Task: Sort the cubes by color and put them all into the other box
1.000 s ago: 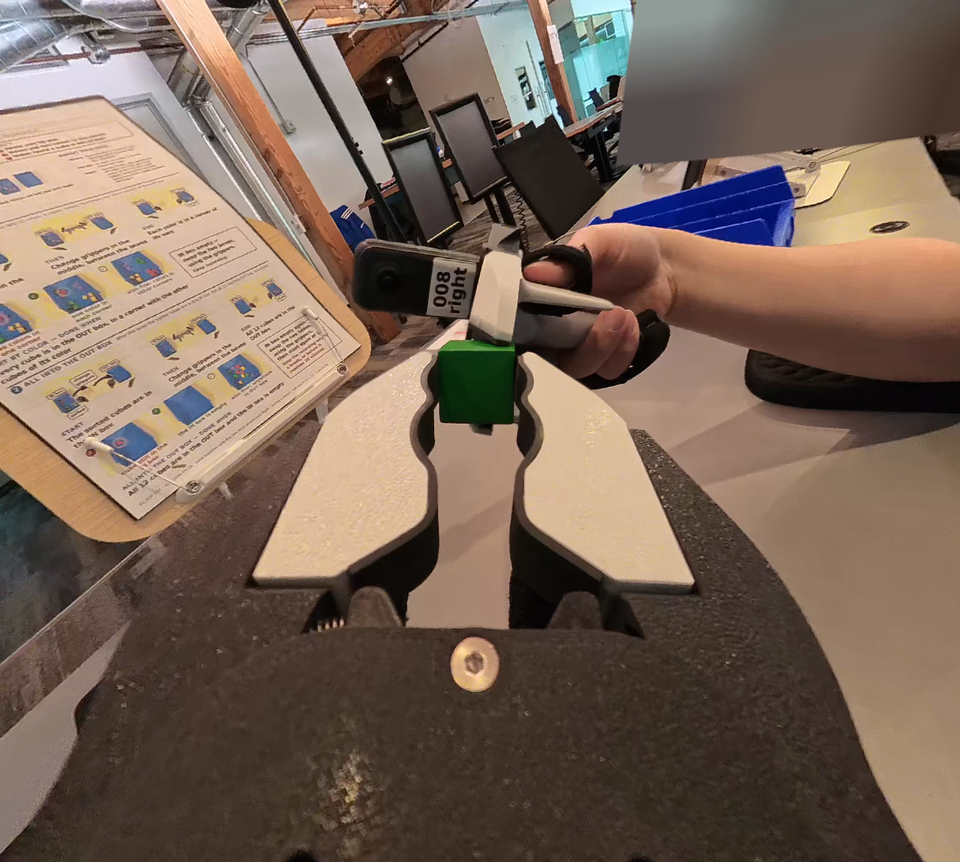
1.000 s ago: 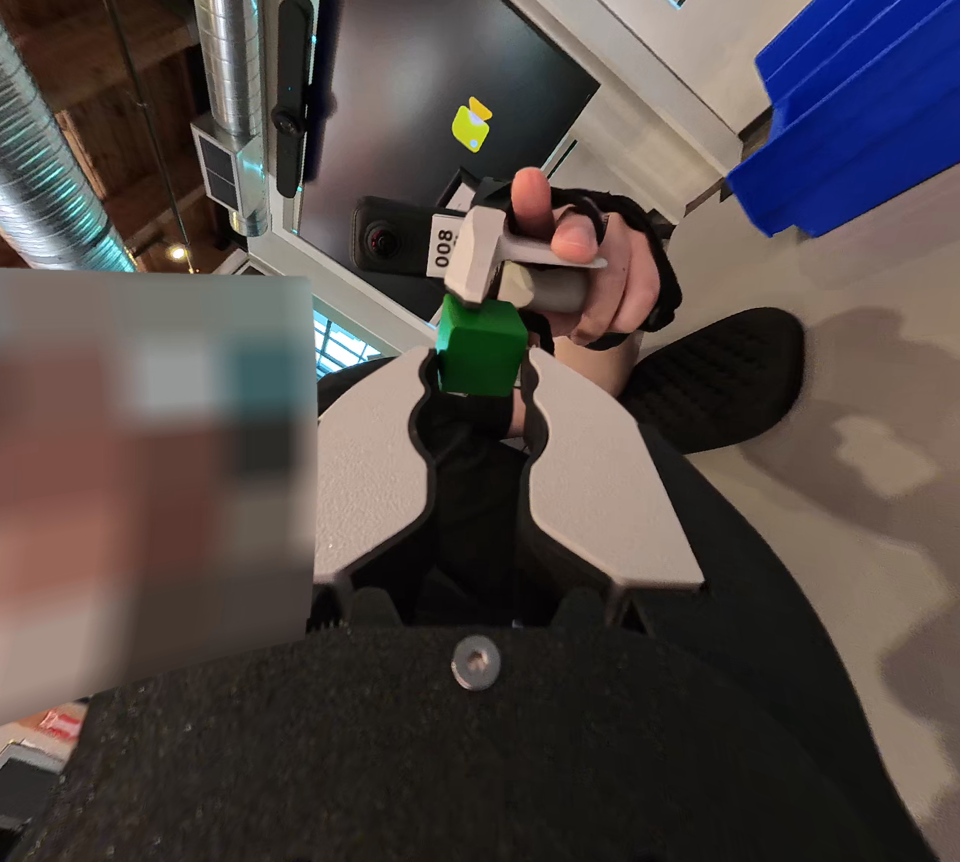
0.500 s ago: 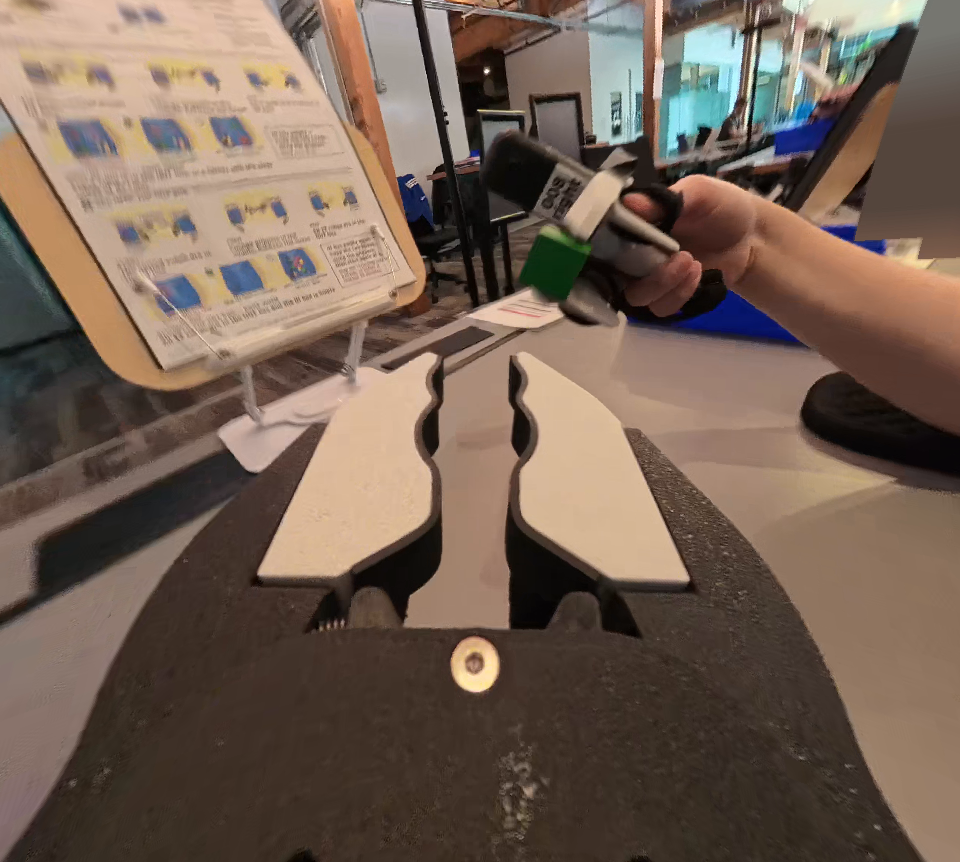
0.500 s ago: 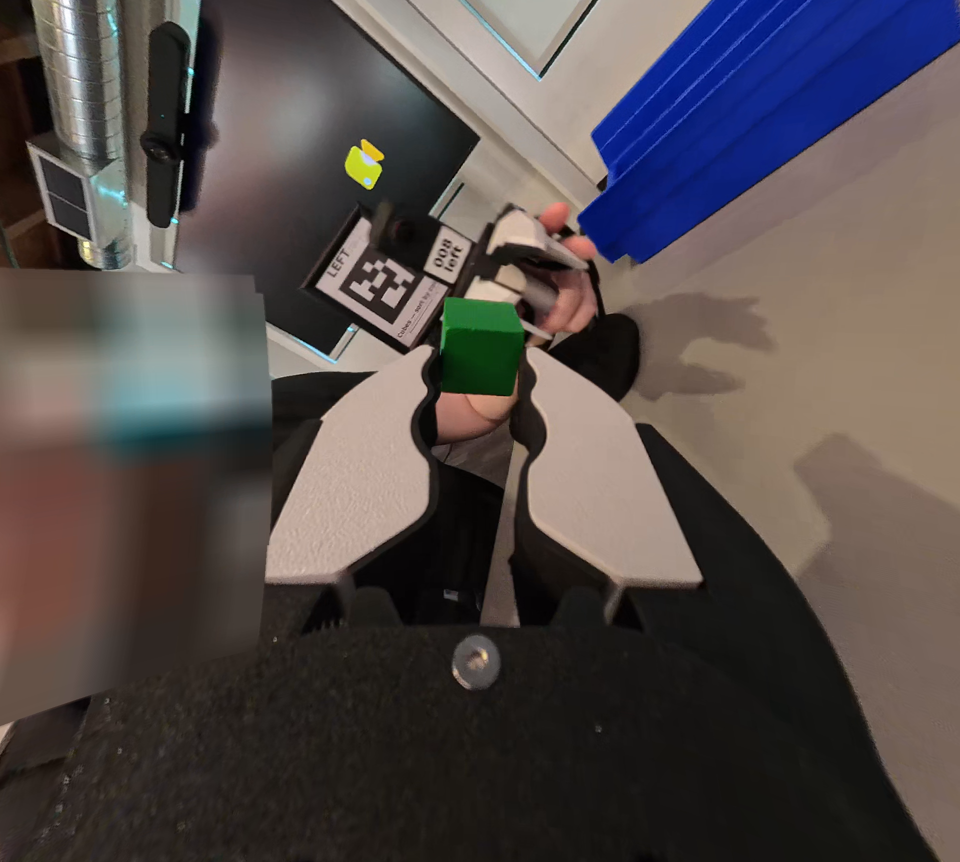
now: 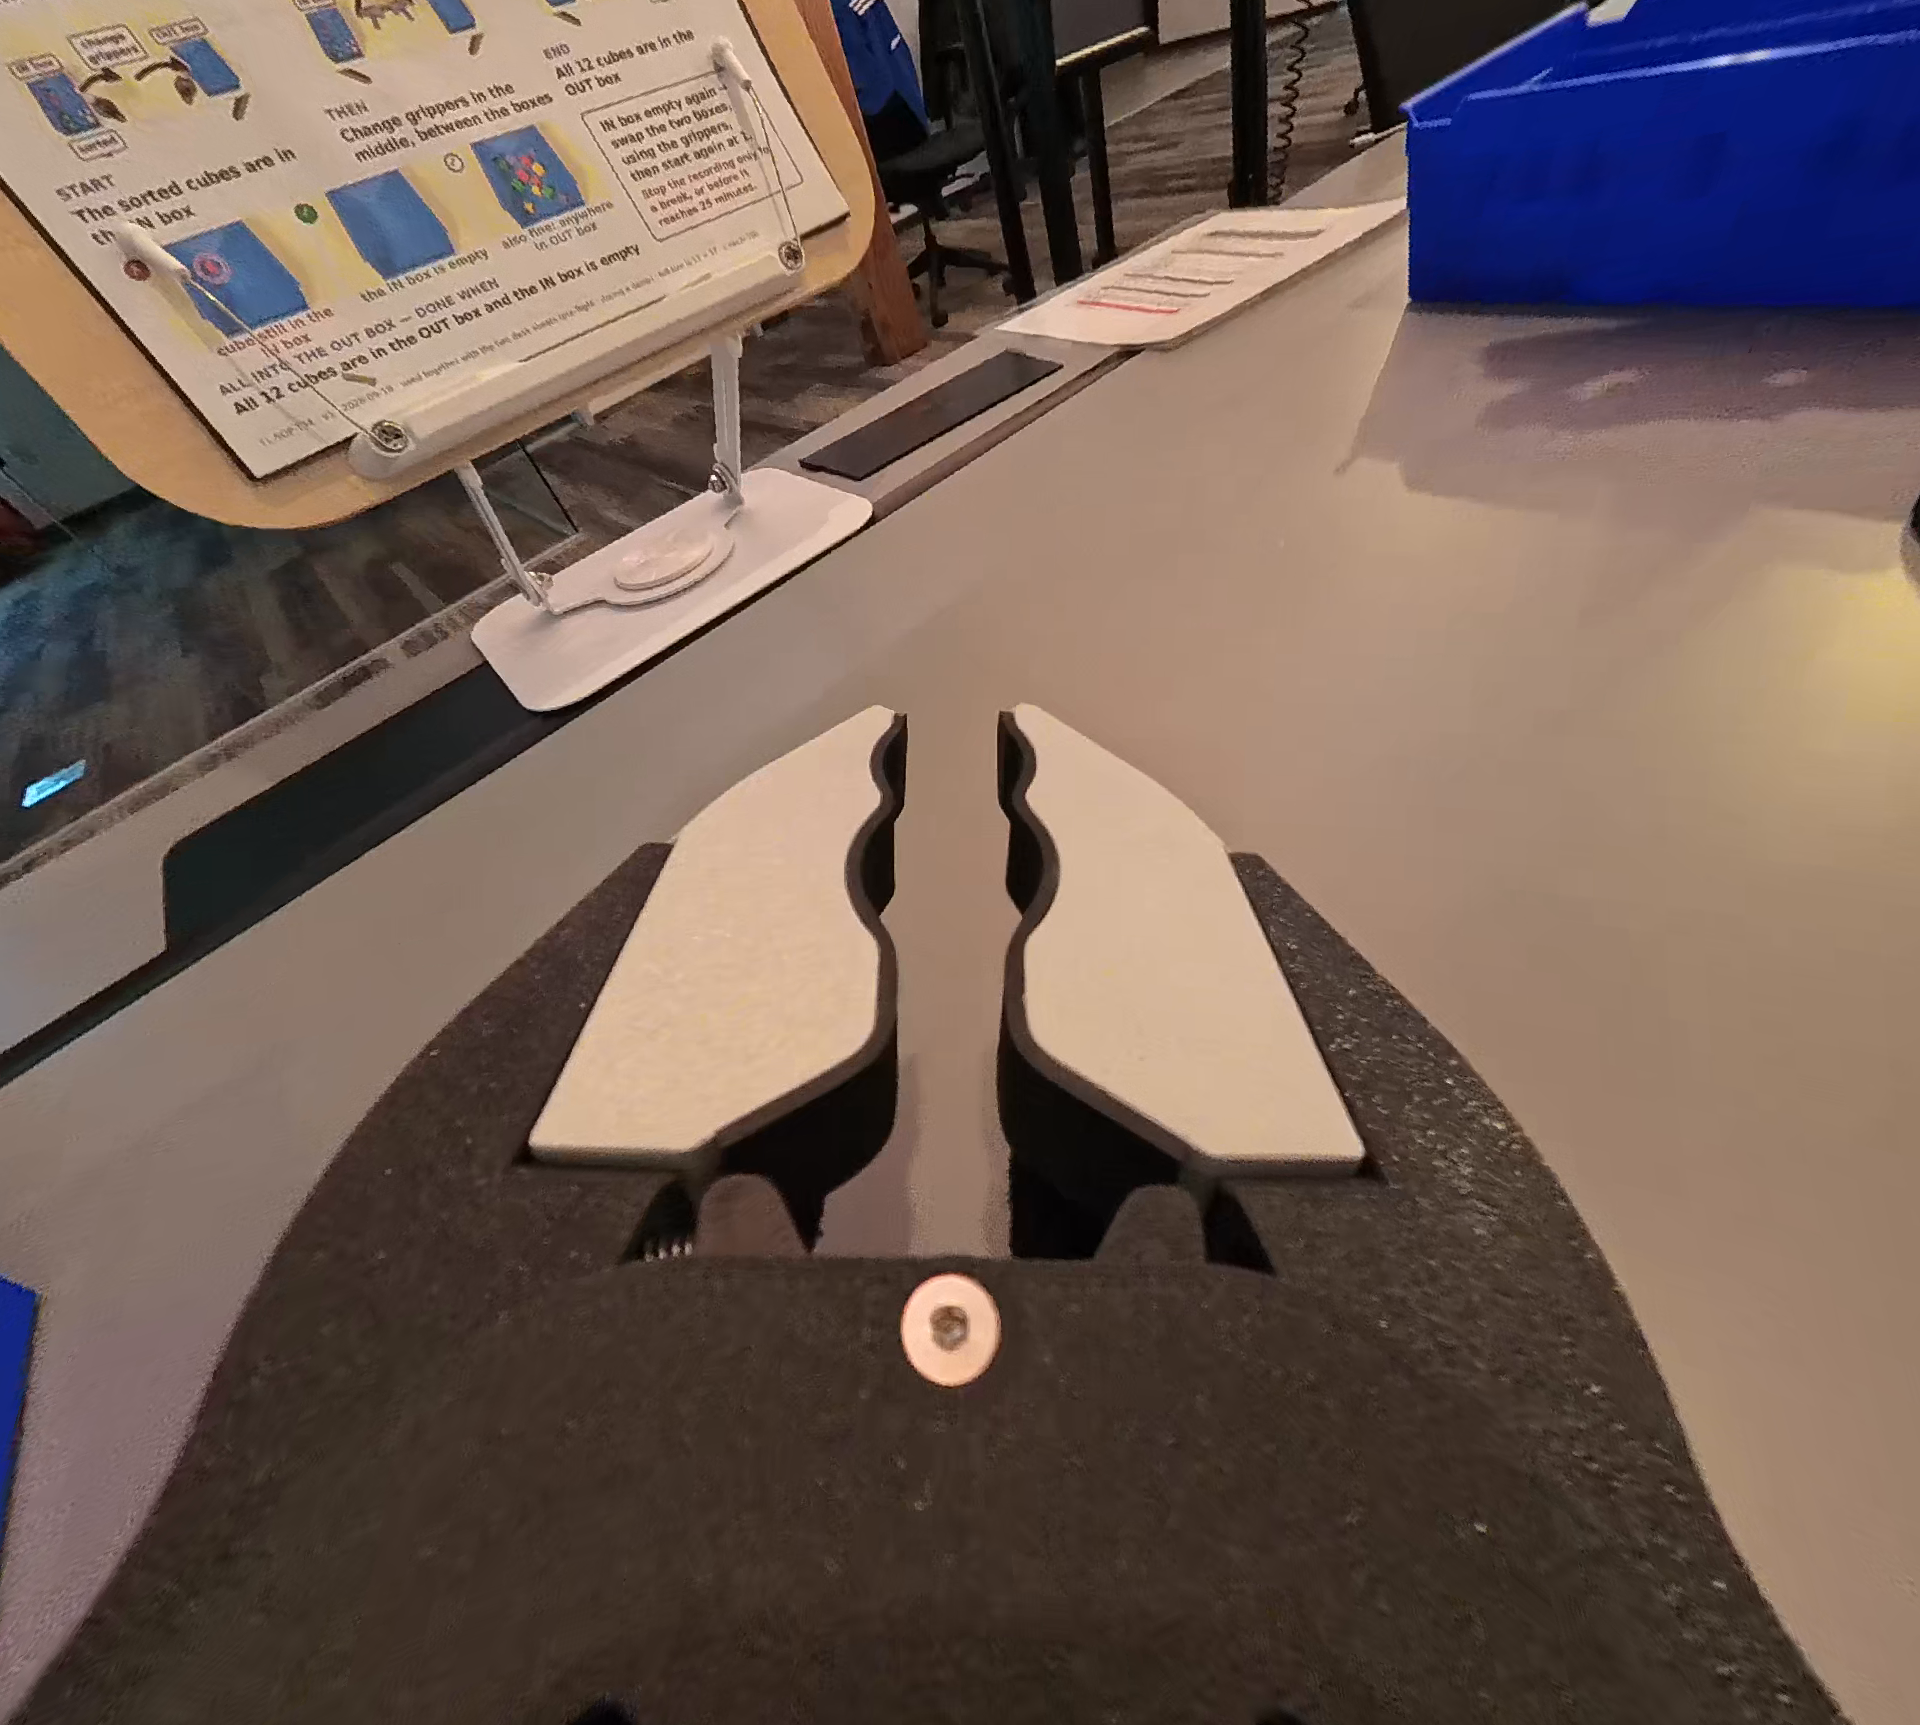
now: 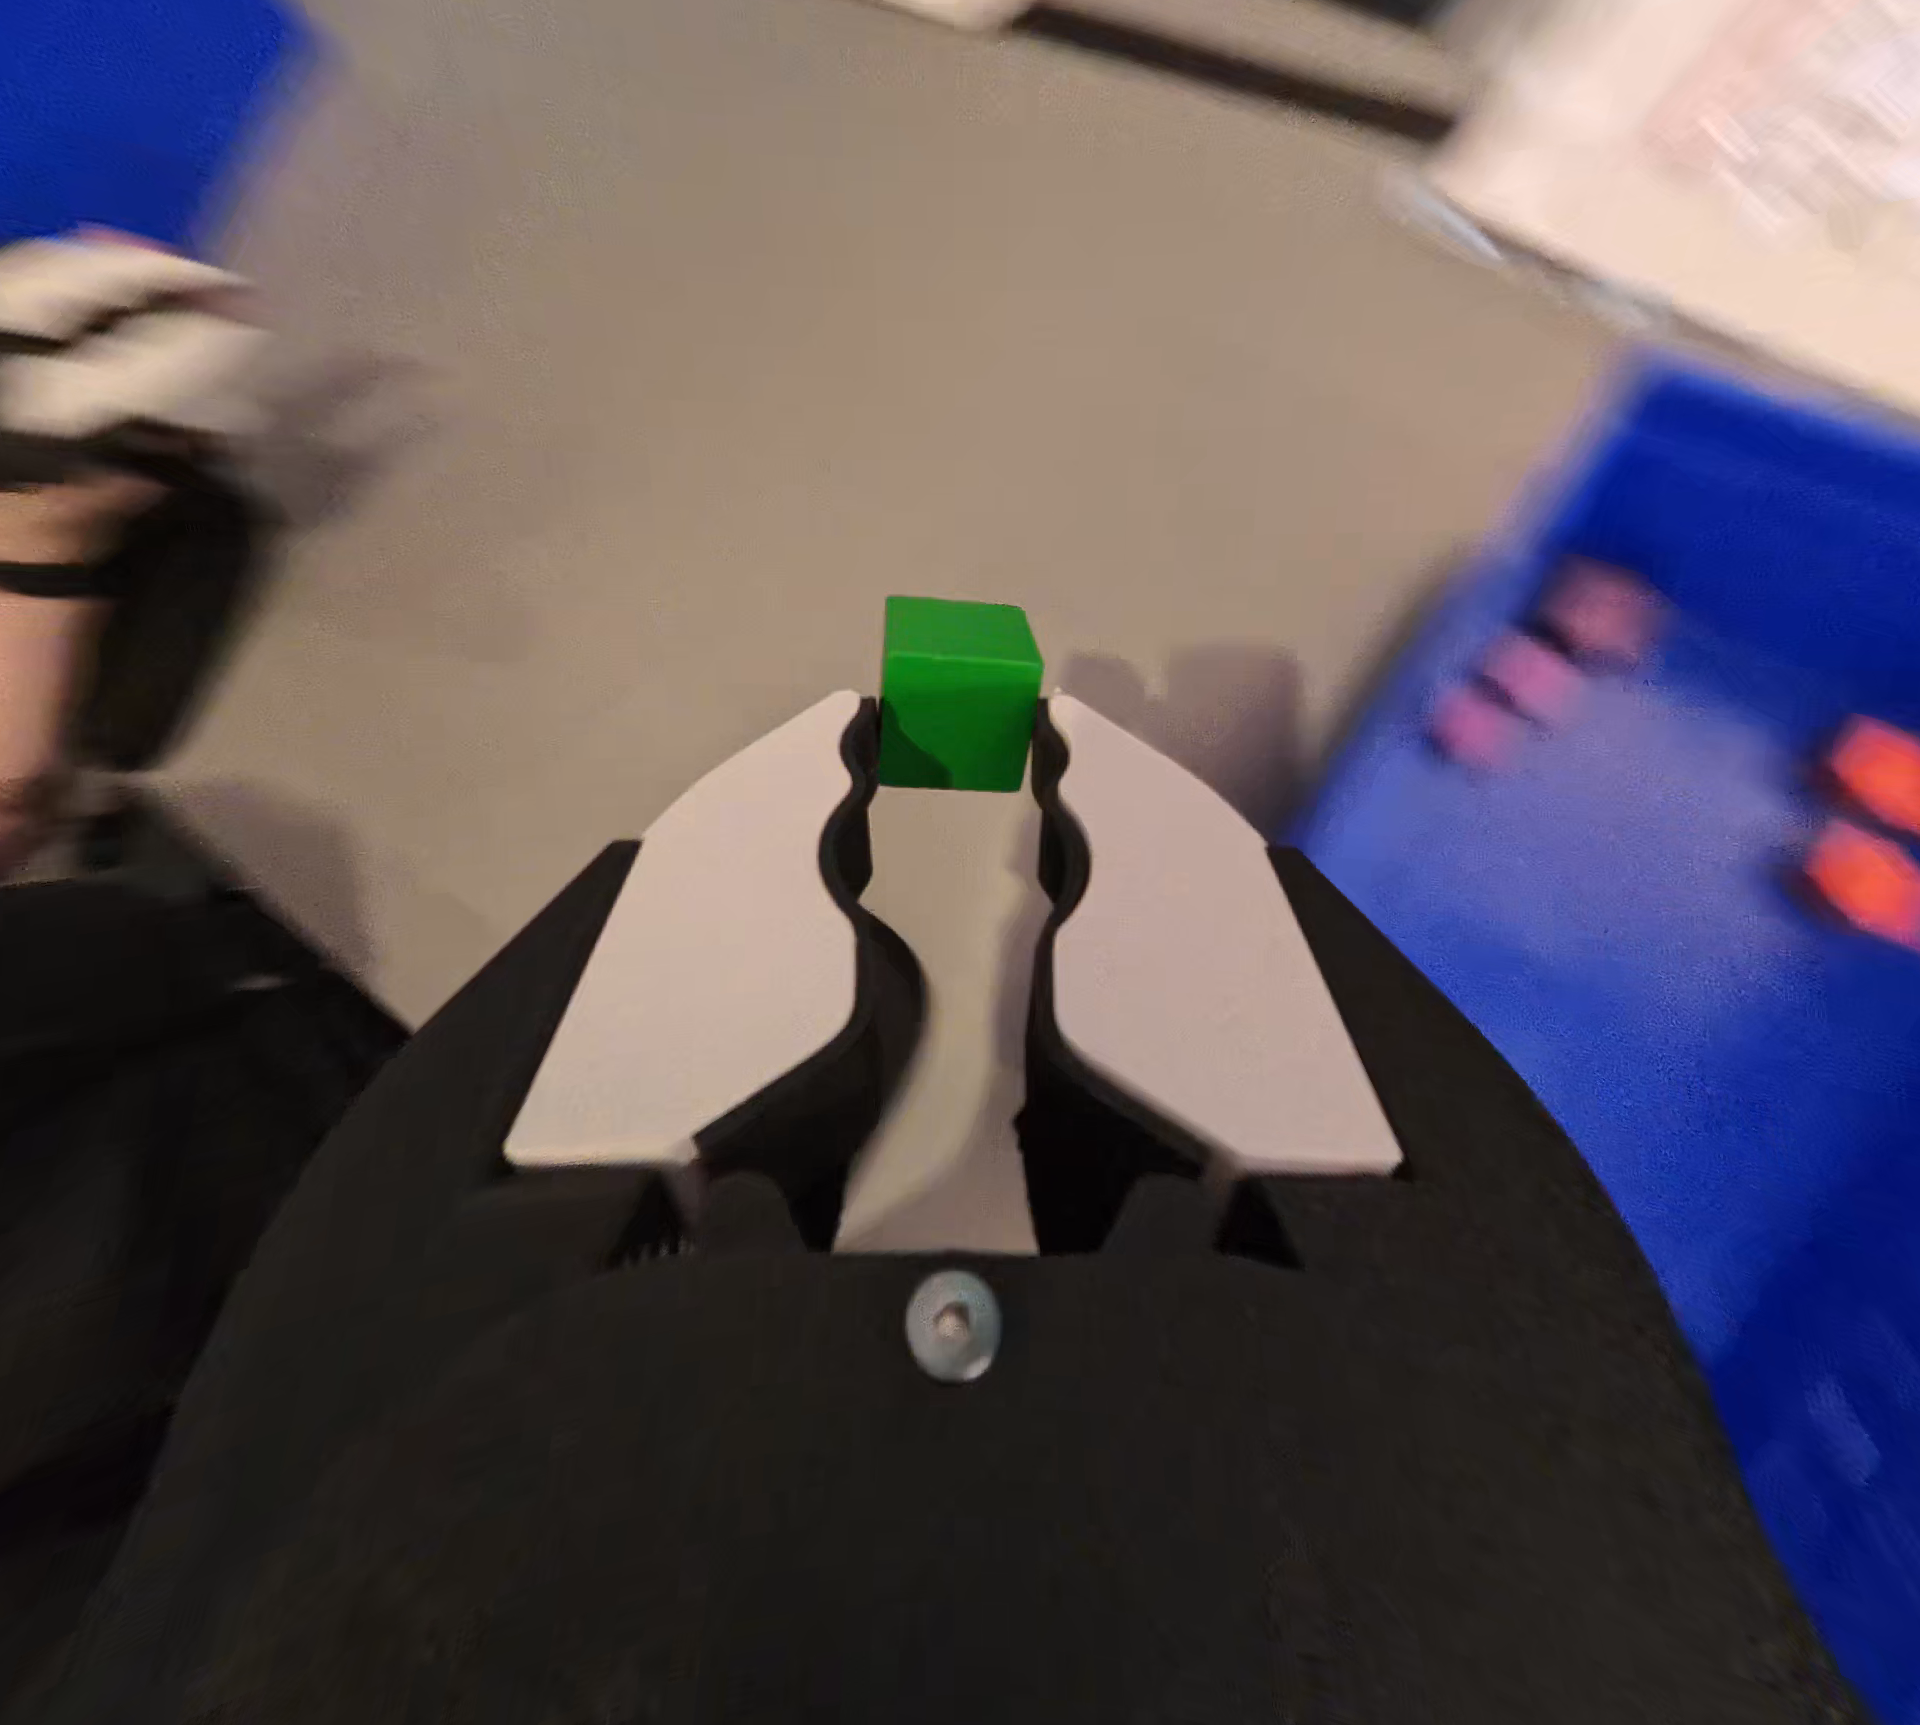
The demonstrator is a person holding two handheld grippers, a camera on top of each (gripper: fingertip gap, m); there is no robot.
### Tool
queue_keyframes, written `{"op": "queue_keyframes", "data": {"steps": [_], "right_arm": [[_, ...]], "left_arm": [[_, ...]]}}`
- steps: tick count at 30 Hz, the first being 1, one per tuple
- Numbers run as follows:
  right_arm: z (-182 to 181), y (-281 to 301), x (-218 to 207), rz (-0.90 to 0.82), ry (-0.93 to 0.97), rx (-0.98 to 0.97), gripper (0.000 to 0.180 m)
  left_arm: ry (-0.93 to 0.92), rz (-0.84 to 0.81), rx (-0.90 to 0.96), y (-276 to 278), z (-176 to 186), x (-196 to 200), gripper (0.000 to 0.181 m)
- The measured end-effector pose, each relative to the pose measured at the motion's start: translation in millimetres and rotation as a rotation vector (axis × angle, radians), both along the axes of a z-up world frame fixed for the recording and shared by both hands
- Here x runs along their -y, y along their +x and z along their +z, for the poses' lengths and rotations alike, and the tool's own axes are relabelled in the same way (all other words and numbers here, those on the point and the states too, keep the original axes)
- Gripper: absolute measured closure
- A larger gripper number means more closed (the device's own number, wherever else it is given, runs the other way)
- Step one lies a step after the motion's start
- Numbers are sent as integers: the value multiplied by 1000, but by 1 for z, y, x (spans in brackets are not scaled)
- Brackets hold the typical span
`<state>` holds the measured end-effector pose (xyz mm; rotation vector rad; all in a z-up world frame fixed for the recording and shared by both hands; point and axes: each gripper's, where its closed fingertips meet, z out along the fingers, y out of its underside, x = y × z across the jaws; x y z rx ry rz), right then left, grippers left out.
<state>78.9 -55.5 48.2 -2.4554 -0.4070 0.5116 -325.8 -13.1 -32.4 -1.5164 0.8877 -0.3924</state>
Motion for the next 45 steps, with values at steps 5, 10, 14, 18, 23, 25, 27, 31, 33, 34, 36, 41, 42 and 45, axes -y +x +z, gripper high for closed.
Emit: {"op": "queue_keyframes", "data": {"steps": [5,10,14,18,23,25,27,31,33,34,36,41,42,45], "right_arm": [[-78,140,49,-275,-354,229,152],[-137,200,80,-331,-583,439,152],[-157,218,92,-355,-664,528,152],[-169,224,100,-375,-710,543,152],[-179,229,107,-388,-733,546,152],[-182,231,107,-403,-724,544,152],[-182,228,107,-404,-714,524,150],[-157,221,100,-396,-633,571,138],[-121,207,83,-399,-500,603,139],[-98,194,71,-401,-407,596,139],[-45,154,42,-384,-180,541,139],[70,-16,6,-95,334,180,139],[83,-50,7,-11,397,124,140],[86,-133,18,244,466,24,144]], "left_arm": [[-2,-1,-5,3,-2,-1,166],[-9,12,-33,0,-12,0,166],[-14,28,-18,-5,-10,-1,167],[-15,36,-9,-8,-8,-3,167],[-6,32,-12,-7,-5,-3,168],[3,26,-12,-6,-2,-2,168],[2,22,-10,-5,-1,-2,168],[-28,20,17,-7,-3,-1,168],[-24,33,23,-10,-2,-4,169],[-24,38,27,-11,-2,-5,169],[-18,51,32,-14,0,-7,170],[9,93,45,-20,3,-13,170],[9,99,47,-21,3,-14,170],[-14,116,60,-25,1,-16,169]]}}
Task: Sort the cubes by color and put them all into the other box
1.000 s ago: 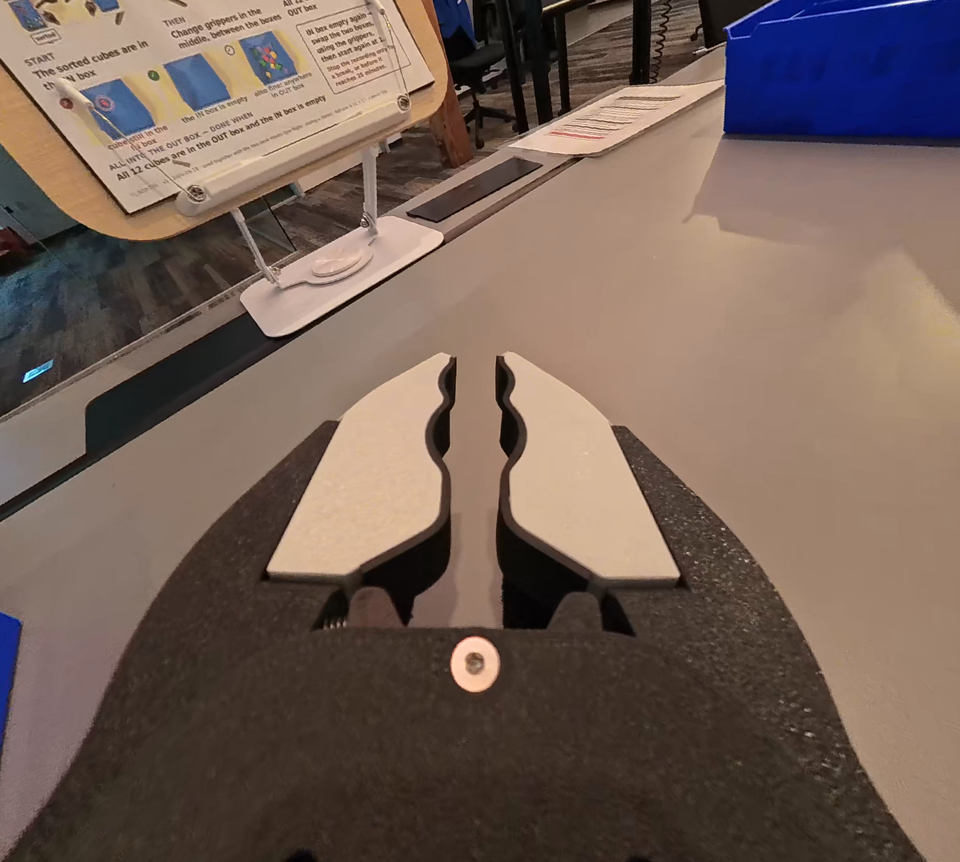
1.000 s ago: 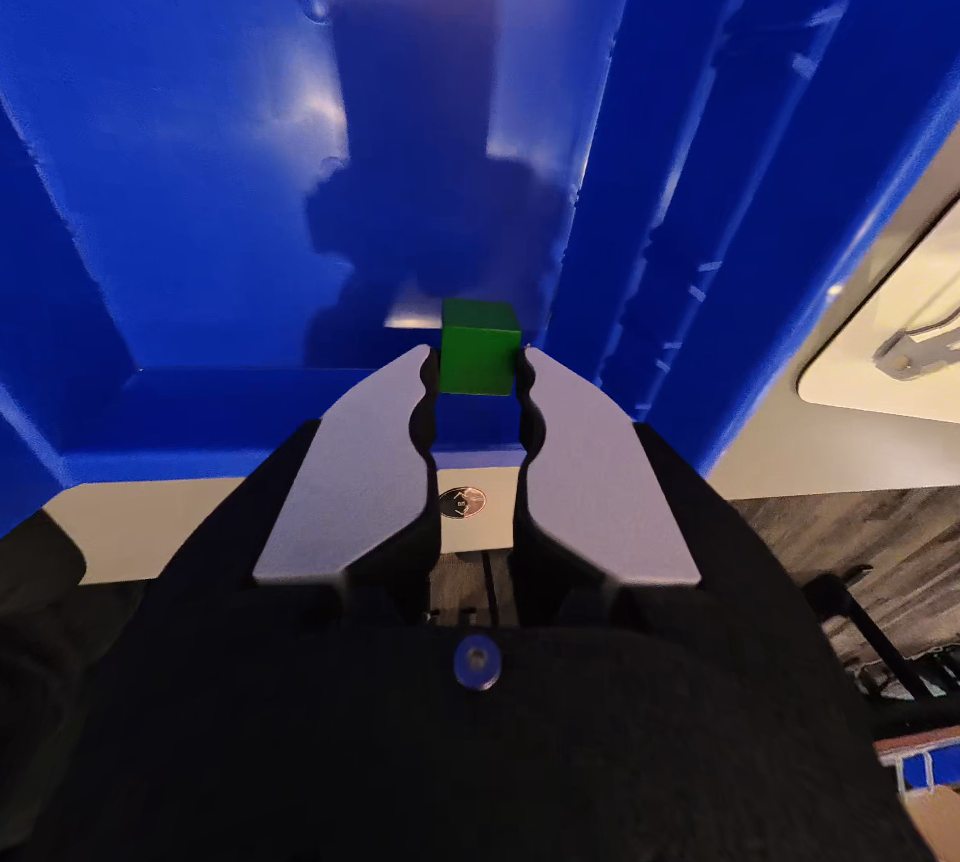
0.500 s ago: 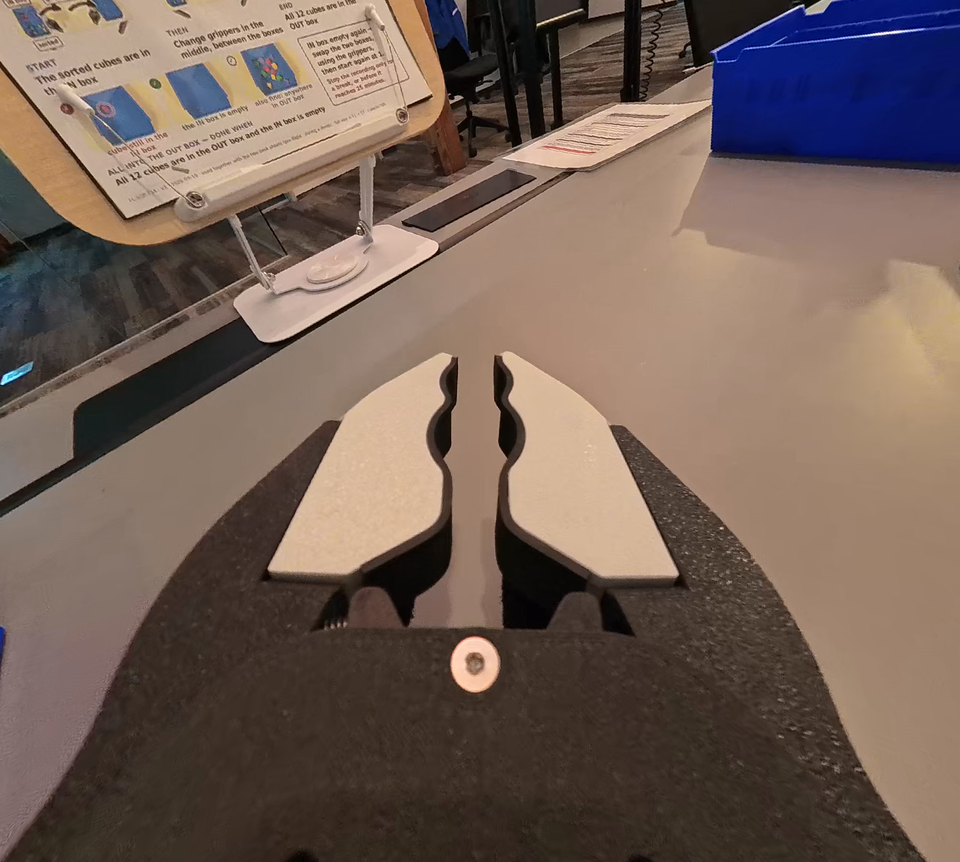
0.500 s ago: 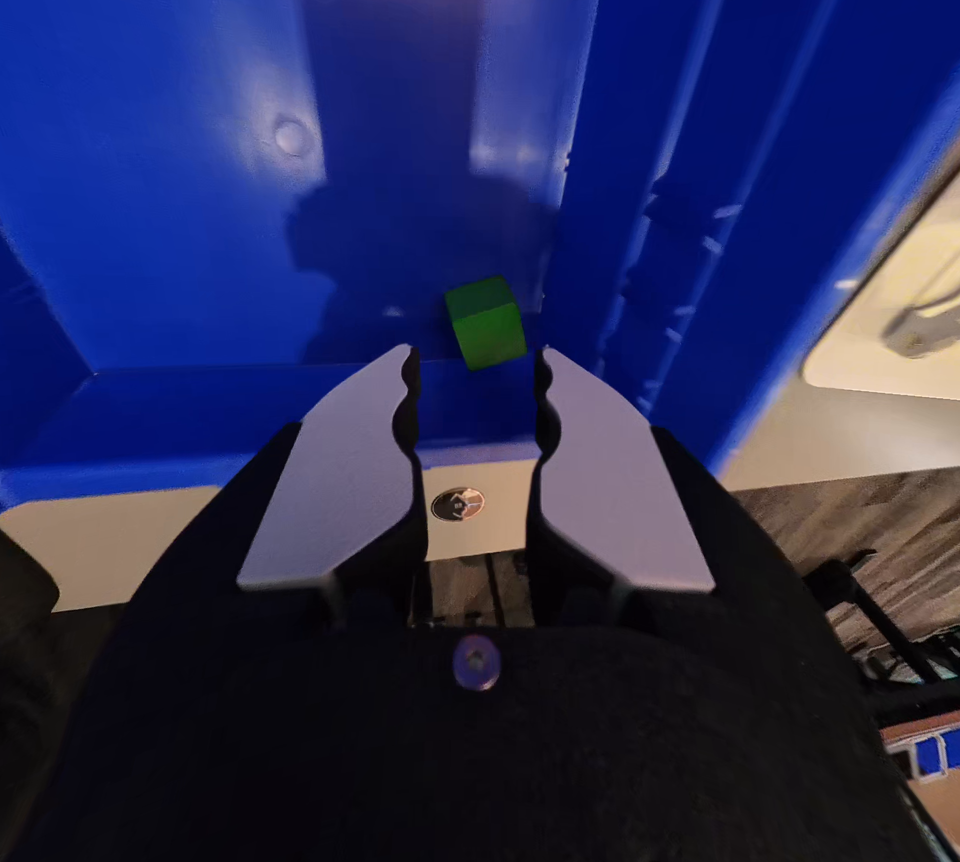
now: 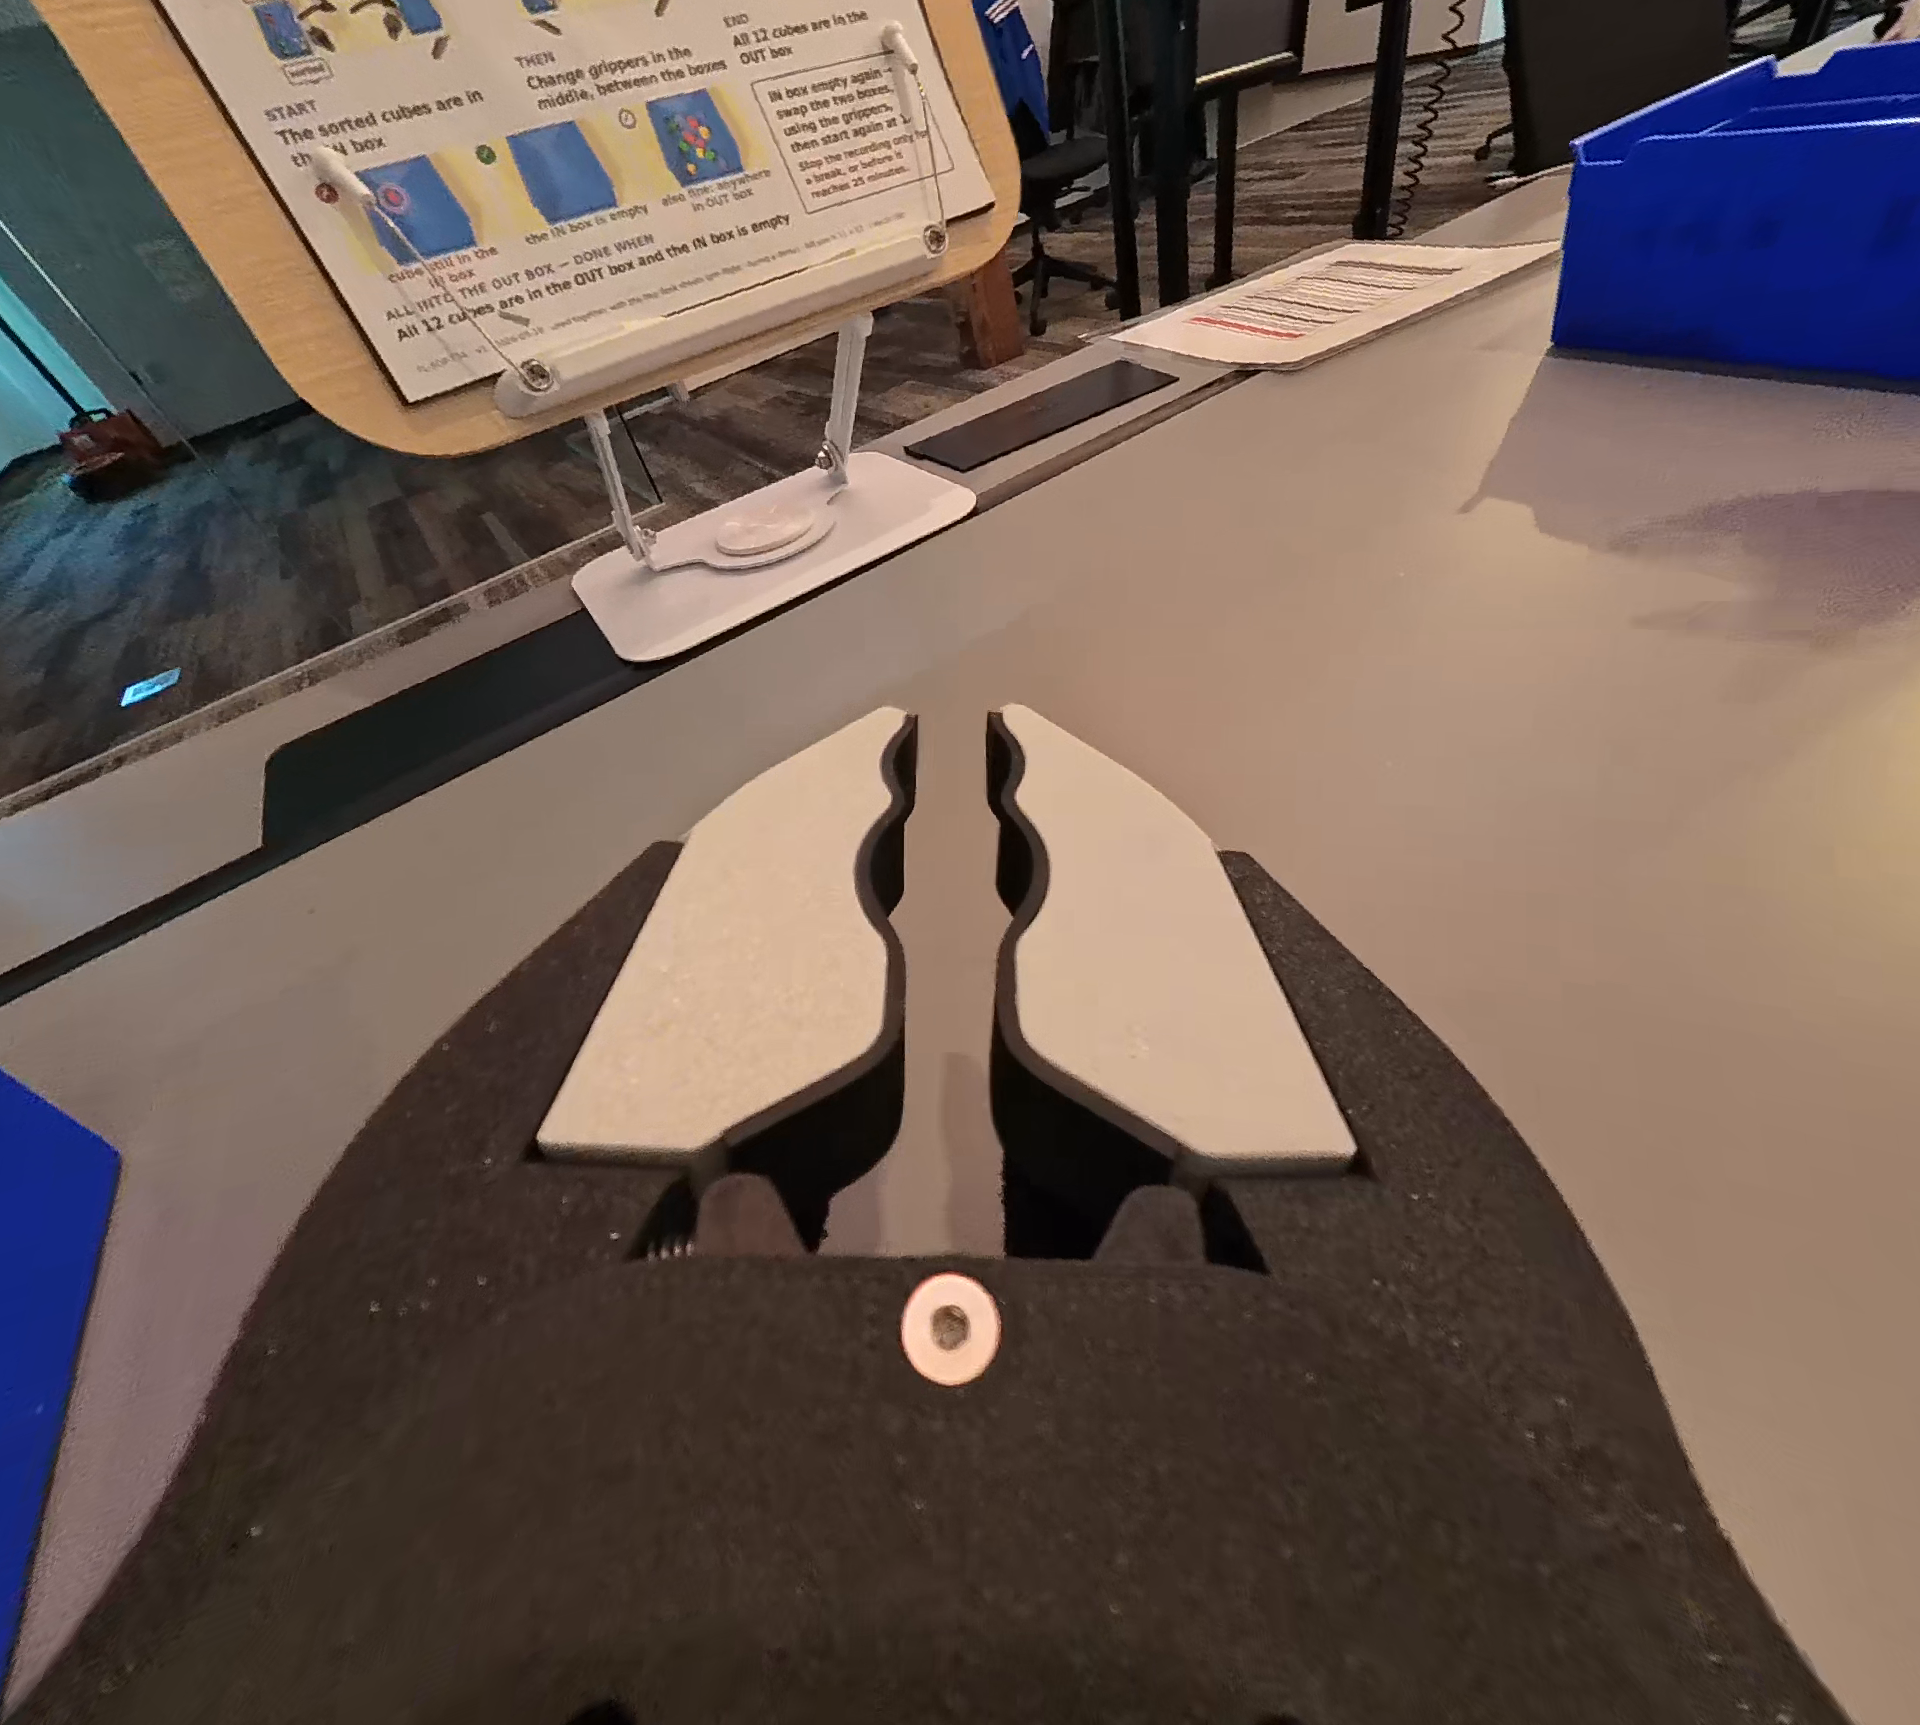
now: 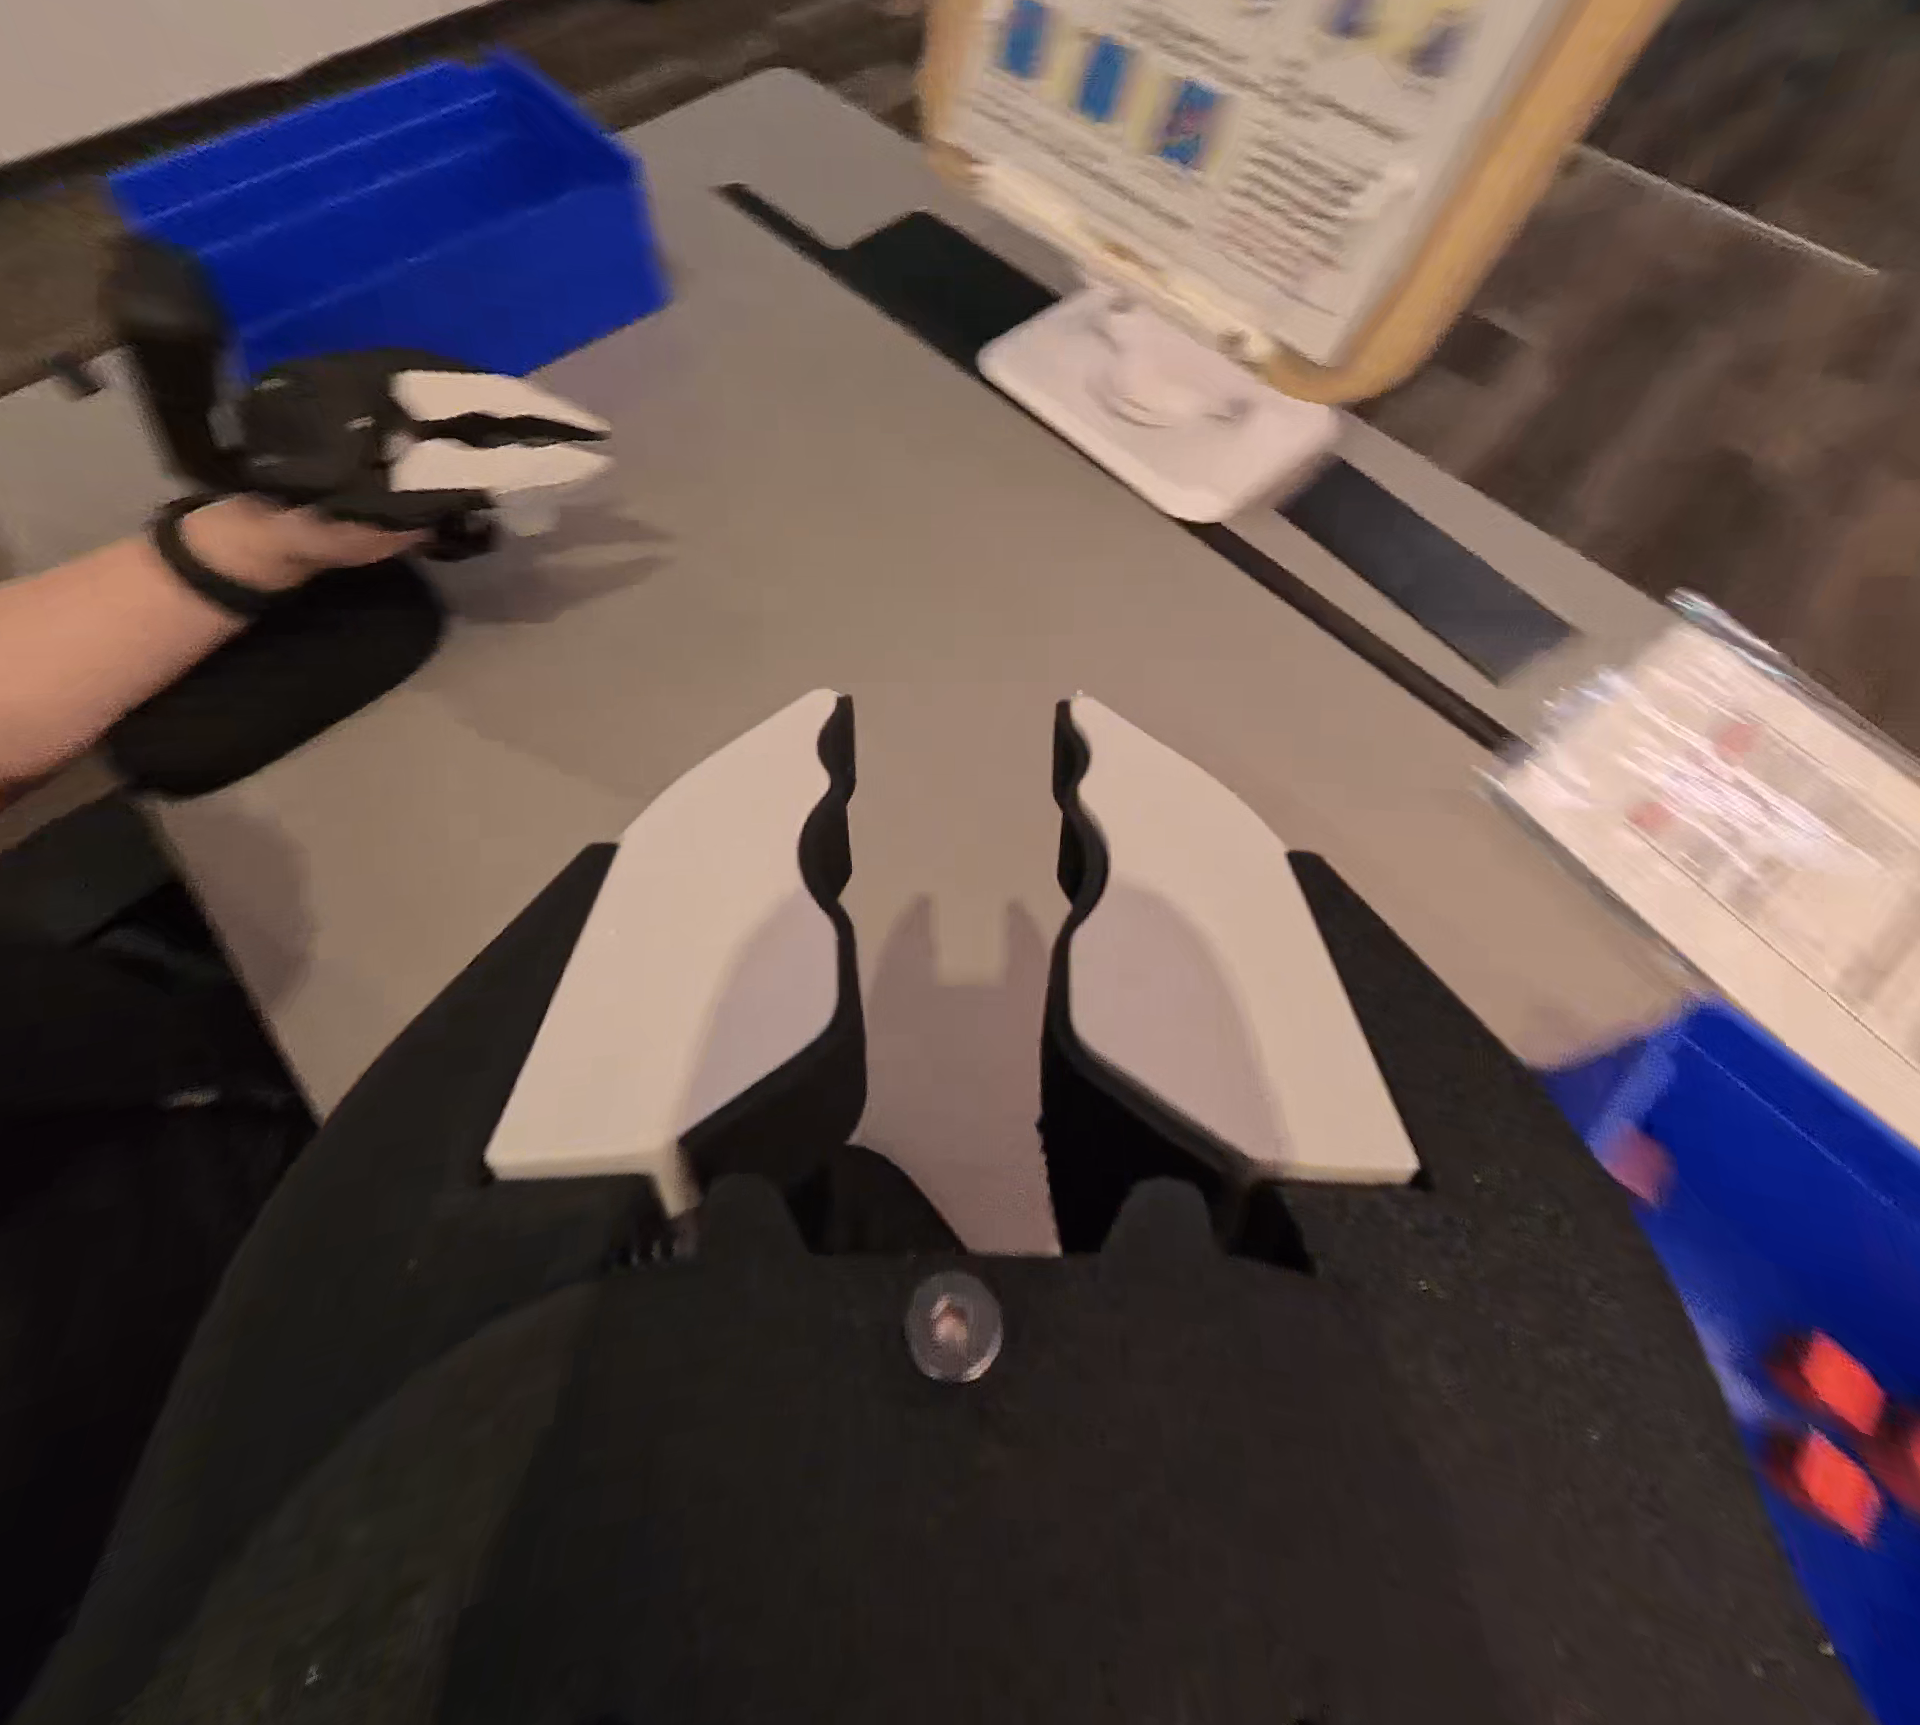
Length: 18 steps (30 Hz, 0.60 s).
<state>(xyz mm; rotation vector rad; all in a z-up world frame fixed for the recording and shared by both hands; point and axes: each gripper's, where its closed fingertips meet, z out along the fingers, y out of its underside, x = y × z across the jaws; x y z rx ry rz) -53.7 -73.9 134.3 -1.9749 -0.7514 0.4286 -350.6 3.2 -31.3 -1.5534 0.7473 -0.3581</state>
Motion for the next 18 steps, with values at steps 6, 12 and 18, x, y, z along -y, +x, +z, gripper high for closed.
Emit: {"op": "queue_keyframes", "data": {"steps": [6,12,18], "right_arm": [[-42,-49,-22,104,-55,58,146],[-51,-44,-38,91,-114,-48,147],[-60,-27,-40,38,-155,-17,147]], "left_arm": [[31,29,49,-17,22,2,164],[159,254,34,-129,112,19,174],[-241,478,-105,-299,76,-24,165]]}}
